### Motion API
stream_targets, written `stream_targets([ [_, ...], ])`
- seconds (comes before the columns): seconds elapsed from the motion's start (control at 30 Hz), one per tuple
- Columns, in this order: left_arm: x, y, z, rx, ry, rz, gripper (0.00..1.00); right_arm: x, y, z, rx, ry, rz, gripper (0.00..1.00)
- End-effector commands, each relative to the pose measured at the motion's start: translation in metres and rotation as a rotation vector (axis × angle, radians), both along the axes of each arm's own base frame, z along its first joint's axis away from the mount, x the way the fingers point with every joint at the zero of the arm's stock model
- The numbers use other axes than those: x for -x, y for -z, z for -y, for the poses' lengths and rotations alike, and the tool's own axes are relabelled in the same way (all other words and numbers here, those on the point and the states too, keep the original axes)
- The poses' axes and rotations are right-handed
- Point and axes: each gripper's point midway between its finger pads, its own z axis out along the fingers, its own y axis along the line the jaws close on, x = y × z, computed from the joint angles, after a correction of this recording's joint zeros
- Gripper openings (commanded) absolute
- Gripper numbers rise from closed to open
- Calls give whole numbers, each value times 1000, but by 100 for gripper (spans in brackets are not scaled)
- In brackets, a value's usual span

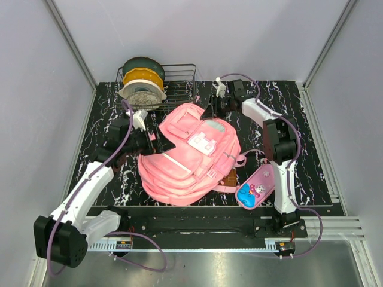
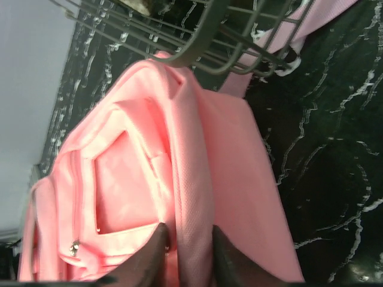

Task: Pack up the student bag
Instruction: Unzip the student bag at the center of the board.

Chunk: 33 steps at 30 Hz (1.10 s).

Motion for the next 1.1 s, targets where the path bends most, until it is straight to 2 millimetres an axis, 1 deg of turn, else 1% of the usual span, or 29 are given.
stream_targets([
  [0.0, -9, -28, -4, 2, -45, 99, 99, -18, -12, 7, 20, 30, 76, 7],
  [0.03, -9, -29, -6, 2, -54, 102, 99, -19, -17, 8, 11, 37, 84, 1],
  [0.07, -10, -30, -6, 4, -62, 103, 99, -22, -30, 6, -7, 39, 123, 0],
  [0.13, -10, -35, -5, 15, -59, 120, 99, -22, -42, 4, -34, 48, 131, 0],
  [0.17, -10, -36, -5, 21, -62, 120, 99, -24, -62, 4, -57, 54, 170, 0],
  [0.23, -10, -41, -3, 38, -53, 132, 99, -25, -87, 4, -96, 76, 186, 0],
  [0.27, -11, -44, -2, 46, -54, 144, 99, -26, -114, 6, -122, 97, 230, 0],
  [0.33, -9, -52, 2, 76, -42, 158, 99, -29, -145, 11, -184, 147, 243, 0],
  [0.37, -10, -60, 3, 94, -44, 184, 99, -26, -169, 16, -211, 173, 270, 0],
  [0.4, -10, -67, 3, 109, -44, 204, 99, -25, -174, 20, -229, 213, 244, 0],
  [0.43, -11, -71, 2, 124, -67, 203, 99, -29, -182, 27, -222, 267, 256, 0],
  [0.47, -12, -76, 2, 138, -78, 208, 99, -27, -199, 37, -232, 305, 278, 0],
  [0.5, -13, -83, 1, 145, -77, 221, 99, -25, -195, 43, -237, 343, 247, 0],
  [0.53, -13, -86, 2, 156, -84, 214, 99, -27, -198, 52, -233, 395, 249, 0],
  [0.57, -15, -87, 1, 167, -102, 197, 99, -24, -212, 64, -248, 430, 266, 0],
  [0.6, -18, -87, 0, 177, -127, 178, 99, -19, -203, 70, -243, 453, 247, 0],
  [0.63, -18, -86, 2, 214, -142, 135, 99, -22, -203, 80, -224, 513, 267, 0],
  [0.67, -20, -91, 5, 252, -139, 142, 99, -16, -215, 88, -219, 549, 300, 0],
  [0.7, -16, -83, 10, 287, -104, 97, 99, -12, -203, 94, -189, 578, 297, 0],
  [0.73, -14, -83, 14, 346, -98, 54, 99, -15, -201, 105, -166, 638, 311, 0],
  [0.77, -16, -97, 19, 411, -67, 112, 99, -10, -198, 111, -151, 667, 316, 0],
  [0.8, -13, -89, 23, 438, -39, 90, 99, -11, -196, 116, -145, 696, 319, 0],
  [0.83, -10, -92, 31, 442, -3, 108, 99, -14, -194, 123, -136, 736, 316, 0],
  [0.87, -8, -77, 37, 389, 11, 53, 99, -15, -189, 125, -138, 749, 300, 0],
  [0.9, -8, -92, 50, 323, 27, 92, 99, -17, -186, 127, -136, 754, 293, 0],
  [0.93, -8, -82, 56, 183, 60, 146, 99, -18, -182, 127, -133, 759, 282, 0],
  [0.97, 3, -62, 59, 70, 67, 74, 99, -19, -181, 127, -132, 761, 277, 0],
  [1.0, 5, -65, 76, -2, 86, 101, 99, -19, -179, 128, -129, 766, 274, 0],
  [1.07, 12, -55, 82, -91, 114, 105, 98, -16, -178, 131, -124, 776, 276, 0],
])
